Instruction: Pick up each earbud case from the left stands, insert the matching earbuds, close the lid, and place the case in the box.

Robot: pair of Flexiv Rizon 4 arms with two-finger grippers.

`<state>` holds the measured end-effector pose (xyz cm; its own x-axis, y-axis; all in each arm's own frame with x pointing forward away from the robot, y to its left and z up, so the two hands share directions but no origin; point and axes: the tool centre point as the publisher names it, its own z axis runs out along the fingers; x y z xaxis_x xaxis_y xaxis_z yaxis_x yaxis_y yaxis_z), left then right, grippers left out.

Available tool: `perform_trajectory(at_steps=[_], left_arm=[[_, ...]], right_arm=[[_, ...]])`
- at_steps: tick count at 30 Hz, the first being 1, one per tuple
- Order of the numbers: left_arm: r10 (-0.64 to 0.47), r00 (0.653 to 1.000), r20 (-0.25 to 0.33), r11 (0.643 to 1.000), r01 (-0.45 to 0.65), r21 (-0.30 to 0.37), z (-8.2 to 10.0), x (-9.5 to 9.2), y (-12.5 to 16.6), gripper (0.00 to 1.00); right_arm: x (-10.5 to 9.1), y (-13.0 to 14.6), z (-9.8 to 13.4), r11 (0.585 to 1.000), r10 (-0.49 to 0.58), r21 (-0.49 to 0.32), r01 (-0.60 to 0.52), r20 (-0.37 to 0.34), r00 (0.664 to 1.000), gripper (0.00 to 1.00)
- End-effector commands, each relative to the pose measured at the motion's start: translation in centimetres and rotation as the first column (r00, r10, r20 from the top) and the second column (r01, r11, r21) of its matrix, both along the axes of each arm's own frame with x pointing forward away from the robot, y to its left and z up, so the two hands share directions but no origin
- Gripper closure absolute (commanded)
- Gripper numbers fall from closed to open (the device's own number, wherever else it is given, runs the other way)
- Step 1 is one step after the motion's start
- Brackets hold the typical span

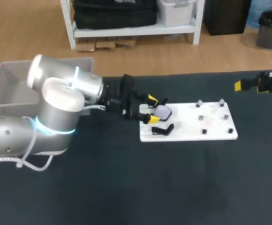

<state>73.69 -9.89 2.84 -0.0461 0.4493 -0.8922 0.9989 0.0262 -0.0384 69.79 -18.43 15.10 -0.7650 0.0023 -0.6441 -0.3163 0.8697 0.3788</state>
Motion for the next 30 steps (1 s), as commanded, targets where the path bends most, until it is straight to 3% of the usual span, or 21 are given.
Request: perform_trajectory(at_steps=[1,23,25,30], left_arm=[[-0.006,1.0,-0.008,1.0,0.006,0.004,-0.4,0.7,-0.7,0.13],[-0.003,0.999,-0.042,1.0,0.003,0.016,-1.7,0.6,-1.6,0.44],[-0.002,0.999,-0.046,1.0,0.003,0.016,-1.8,0.6,-1.7,0.51],[-0.006,0.999,-0.051,1.0,0.007,0.018,-1.9,0.5,-1.9,0.53]], right_arm=[[0.0,0.0,0.0,1.0,0.002,0.001,-0.002,0.0,1.0,0.0],[0.0,0.0,0.0,1.0,0.002,0.001,-0.002,0.0,1.0,0.0],[0.0,0.0,0.0,1.0,0.002,0.001,-0.002,0.0,1.0,0.0],[0.0,0.0,0.0,1.0,0.002,0.001,-0.002,0.0,1.0,0.0]])
